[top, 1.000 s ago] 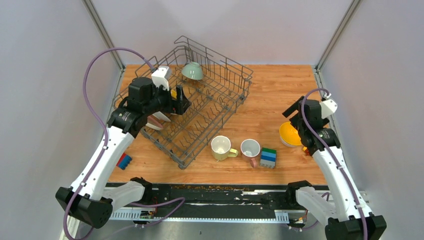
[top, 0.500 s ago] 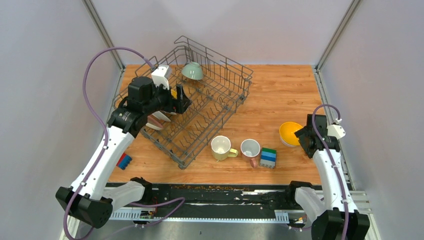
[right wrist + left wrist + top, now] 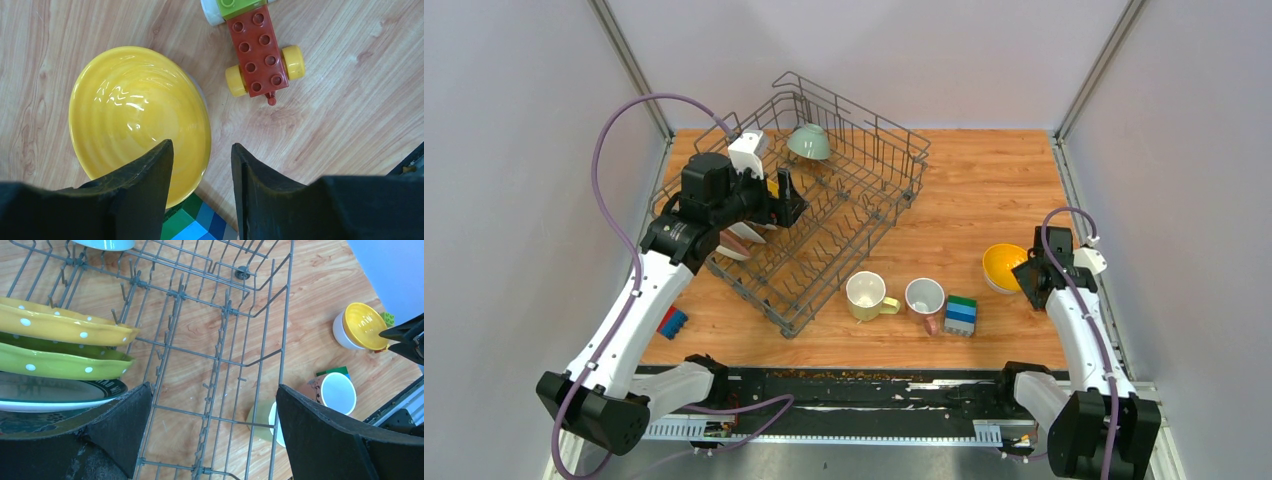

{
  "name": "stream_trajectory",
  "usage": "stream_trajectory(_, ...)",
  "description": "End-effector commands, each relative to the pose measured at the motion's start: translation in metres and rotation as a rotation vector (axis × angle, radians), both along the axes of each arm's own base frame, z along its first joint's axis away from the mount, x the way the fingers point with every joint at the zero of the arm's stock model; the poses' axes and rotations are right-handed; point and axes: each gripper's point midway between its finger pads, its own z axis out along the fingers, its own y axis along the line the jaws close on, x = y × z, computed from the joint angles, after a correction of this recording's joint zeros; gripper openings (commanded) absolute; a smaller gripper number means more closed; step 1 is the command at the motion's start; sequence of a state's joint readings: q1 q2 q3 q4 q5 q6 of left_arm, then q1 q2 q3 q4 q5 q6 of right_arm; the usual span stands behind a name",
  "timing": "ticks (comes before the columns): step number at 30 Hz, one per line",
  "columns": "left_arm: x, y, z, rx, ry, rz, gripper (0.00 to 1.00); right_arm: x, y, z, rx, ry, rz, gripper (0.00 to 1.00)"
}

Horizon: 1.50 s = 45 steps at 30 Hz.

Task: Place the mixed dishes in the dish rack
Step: Pick up the bowl from the center of the board.

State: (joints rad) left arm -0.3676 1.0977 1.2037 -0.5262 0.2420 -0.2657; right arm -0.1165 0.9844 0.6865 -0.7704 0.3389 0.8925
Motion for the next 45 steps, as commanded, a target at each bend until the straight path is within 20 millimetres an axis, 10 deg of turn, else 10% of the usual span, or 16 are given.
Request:
stream_trajectory(1,0.005,-0.004,0.011,0.001,-0.058,-0.021,1.0,0.008,-0.003,0.001,-0.009,-0.036,-0.004,0.46)
stream_trajectory(22,0.007,-0.005,0.004,0.001,-0.036,-0.018,1.0,0.011,-0.002,-0.009,-0.014,-0.027,0.035,0.2)
stream_trajectory(45,0.008,-0.01,0.005,-0.016,-0.031,-0.032,1.0,0.029,-0.001,0.038,-0.033,-0.241,0.053,0.0)
